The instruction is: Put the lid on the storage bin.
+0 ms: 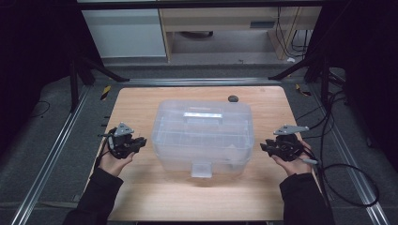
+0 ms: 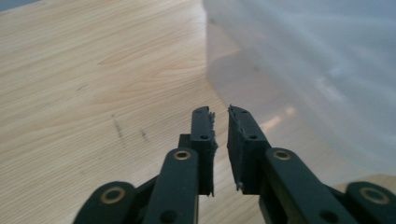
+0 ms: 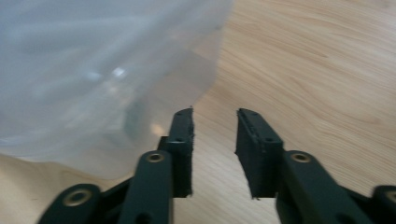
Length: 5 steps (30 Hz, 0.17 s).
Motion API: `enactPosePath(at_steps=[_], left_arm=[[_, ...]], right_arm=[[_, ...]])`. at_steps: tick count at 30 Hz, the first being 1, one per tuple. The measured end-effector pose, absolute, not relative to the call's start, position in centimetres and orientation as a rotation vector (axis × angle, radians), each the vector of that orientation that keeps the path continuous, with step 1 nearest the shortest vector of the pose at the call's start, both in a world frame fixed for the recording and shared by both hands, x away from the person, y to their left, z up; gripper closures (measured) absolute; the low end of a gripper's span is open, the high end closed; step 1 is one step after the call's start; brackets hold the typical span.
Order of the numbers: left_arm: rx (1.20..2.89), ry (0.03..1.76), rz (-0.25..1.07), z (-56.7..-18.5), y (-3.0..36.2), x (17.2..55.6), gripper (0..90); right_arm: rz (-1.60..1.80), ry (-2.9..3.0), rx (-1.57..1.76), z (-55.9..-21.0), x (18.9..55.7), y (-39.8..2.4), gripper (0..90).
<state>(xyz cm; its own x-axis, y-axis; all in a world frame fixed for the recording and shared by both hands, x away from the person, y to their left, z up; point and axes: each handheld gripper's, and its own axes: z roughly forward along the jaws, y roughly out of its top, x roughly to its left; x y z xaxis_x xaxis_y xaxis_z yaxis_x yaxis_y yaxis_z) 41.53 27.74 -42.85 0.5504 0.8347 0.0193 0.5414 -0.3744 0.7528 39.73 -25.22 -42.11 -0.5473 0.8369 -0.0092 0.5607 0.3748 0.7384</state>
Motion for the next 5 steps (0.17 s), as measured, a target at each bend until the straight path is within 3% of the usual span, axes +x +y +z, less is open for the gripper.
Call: enactPosePath(at_steps=[5], left_arm=[[2.120,1.144,0.559,-44.4,28.9,42.2,69.0]], right_arm=[[0.963,2.161,1.264,-43.5,40.3,-27.0,43.3]])
